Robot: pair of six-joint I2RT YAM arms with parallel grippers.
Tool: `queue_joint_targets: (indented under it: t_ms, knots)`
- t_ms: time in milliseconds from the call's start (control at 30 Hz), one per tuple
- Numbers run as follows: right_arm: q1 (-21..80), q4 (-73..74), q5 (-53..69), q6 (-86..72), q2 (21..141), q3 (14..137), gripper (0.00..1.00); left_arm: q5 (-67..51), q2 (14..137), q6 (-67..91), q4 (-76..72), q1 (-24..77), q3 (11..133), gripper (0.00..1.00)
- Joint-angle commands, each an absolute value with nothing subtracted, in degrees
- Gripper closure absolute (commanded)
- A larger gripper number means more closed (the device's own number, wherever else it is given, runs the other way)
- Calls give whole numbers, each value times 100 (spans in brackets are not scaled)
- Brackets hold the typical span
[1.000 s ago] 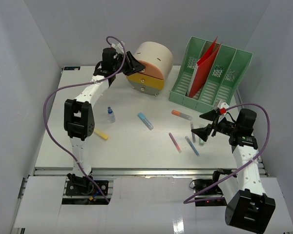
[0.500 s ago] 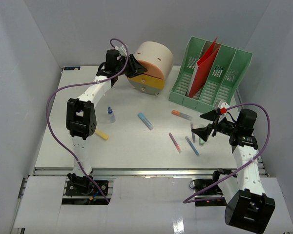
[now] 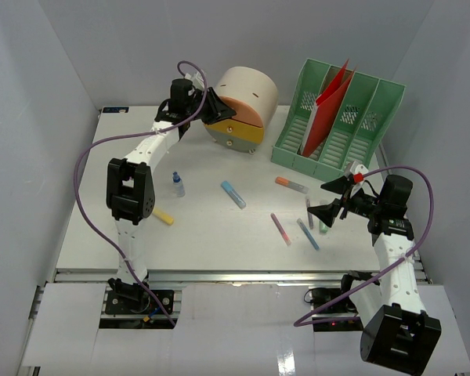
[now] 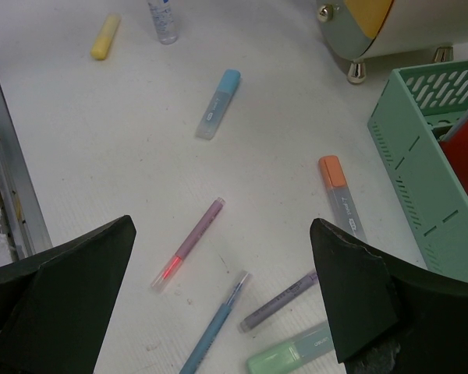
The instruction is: Organize the desk
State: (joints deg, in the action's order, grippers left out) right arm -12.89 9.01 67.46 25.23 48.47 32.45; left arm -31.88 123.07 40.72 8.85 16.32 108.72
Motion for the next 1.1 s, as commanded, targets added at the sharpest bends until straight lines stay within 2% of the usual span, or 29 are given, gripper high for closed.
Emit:
queue_joint_targets:
  t_ms: [0,267,467,533,700,767,933,1067]
  knots:
    - [-1328,782,6759,2496,4852,3208,0,-3172,11379,3705,845,1652,10098,88]
    - [-1338,731,6762,2445,4871,3176,0,-3155,10080,3386,626,1652,8572,82]
    - [-1353,694,6717,2428,4852,3131,0,-3149,9791,3399,507,1628,8125,76]
    - [-1357,690,6715,2438,4843,3121,0,-3110,9697,3401,445,1626,8005,68]
    - [-1362,697,6775,2474,4841,3086,0,-3095,9731,3374,447,1616,8062,36]
    - [-1355,737,6755,2534,4821,3092,1,-3115,9758,3354,434,1603,8110,29]
    - [-1360,851,6763,2716,4823,3106,2,-3268,9623,3295,230,1539,8011,18]
    - [-1354,1010,6843,2864,4875,3140,2,-3232,9245,2996,202,1454,7774,15]
